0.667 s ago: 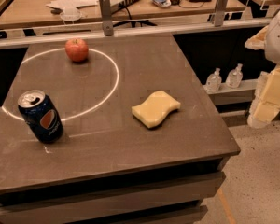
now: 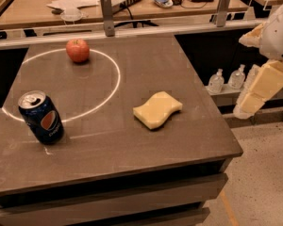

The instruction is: Move apple near pepsi can

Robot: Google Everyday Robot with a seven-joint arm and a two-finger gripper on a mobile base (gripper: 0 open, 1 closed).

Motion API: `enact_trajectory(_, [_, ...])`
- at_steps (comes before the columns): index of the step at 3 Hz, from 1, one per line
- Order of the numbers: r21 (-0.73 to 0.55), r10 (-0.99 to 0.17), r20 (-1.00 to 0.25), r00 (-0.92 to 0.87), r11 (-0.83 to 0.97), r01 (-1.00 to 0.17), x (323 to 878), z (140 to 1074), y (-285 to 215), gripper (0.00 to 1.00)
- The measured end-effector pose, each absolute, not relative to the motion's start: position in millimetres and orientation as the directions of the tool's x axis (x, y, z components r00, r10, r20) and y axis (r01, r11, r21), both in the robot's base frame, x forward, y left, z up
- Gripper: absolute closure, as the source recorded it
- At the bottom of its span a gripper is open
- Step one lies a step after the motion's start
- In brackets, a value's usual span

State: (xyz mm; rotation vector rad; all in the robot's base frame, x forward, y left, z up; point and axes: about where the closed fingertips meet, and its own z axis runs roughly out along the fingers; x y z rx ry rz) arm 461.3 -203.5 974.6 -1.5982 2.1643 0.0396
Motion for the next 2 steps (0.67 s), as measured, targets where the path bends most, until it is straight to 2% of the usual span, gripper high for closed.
enact_trajectory(1, [-0.221, -0.760, -0.597, -0.257, 0.464, -0.858, 507.1, 969.0, -184.4, 0.00])
enact_trajectory(2, [-0.202, -0.648, -0.719, -0.253, 0.542, -0.815, 547.5, 960.0, -166.3, 0.00])
